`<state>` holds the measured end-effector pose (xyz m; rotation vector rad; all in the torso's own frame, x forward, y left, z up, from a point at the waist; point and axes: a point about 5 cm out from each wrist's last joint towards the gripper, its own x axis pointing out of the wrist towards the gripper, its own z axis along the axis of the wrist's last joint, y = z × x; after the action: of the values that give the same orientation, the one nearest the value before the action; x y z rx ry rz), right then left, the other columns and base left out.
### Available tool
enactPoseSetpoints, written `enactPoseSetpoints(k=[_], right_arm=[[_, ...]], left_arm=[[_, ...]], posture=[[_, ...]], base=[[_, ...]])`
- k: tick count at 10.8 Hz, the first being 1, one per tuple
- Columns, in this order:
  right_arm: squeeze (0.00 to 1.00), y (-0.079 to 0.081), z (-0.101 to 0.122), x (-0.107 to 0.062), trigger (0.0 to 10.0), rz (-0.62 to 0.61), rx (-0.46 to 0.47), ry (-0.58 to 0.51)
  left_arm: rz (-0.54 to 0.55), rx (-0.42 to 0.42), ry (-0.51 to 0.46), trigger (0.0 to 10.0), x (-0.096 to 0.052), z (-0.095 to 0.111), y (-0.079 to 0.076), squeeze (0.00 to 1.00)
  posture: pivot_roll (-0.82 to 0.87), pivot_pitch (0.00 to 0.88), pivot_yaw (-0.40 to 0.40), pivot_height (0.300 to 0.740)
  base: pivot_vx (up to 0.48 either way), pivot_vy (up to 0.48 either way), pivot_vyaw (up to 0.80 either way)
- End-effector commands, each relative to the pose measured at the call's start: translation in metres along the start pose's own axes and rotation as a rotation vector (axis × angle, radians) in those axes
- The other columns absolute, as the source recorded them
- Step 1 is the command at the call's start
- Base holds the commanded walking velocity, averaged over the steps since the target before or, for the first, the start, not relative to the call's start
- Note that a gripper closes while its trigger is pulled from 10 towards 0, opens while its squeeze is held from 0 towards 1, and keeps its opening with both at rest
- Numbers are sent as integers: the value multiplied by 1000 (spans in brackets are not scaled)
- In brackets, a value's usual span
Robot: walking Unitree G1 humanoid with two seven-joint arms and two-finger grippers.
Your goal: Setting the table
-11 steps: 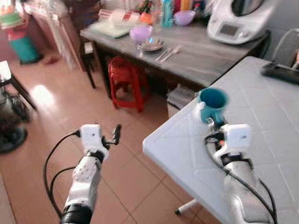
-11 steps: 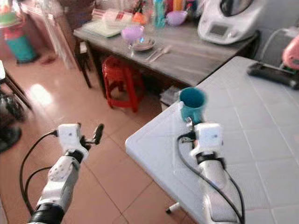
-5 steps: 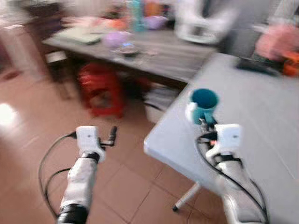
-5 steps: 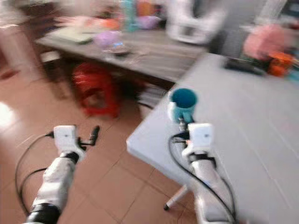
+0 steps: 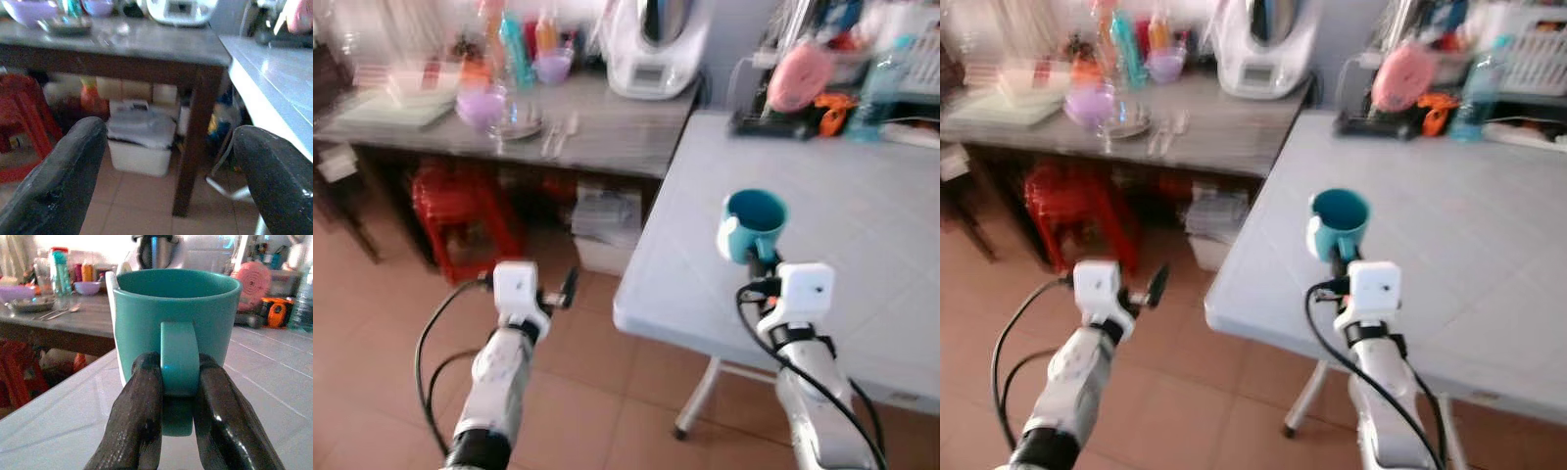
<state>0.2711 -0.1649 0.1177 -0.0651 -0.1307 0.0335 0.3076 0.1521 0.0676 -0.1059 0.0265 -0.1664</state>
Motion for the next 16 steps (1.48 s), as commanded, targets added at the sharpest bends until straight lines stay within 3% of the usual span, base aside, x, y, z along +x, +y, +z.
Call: enactPoseSetpoints(k=[1,13,16], right_arm=[[0,9,6,3,10000,25,20,-28],[0,9,5,5,10000,15,19,-32],[0,10,4,6,10000,16,18,-31]], left_arm=[[25,23,14,10000,-4,-2,11,0],[11,29,8,10000,0,0,7,0],[-79,20,-22,10000,-2,4,1,0]], posture=[[21,3,67,740],[24,0,73,740],[24,0,71,740]], base=[[0,439,0],[0,444,0],[0,0,0]])
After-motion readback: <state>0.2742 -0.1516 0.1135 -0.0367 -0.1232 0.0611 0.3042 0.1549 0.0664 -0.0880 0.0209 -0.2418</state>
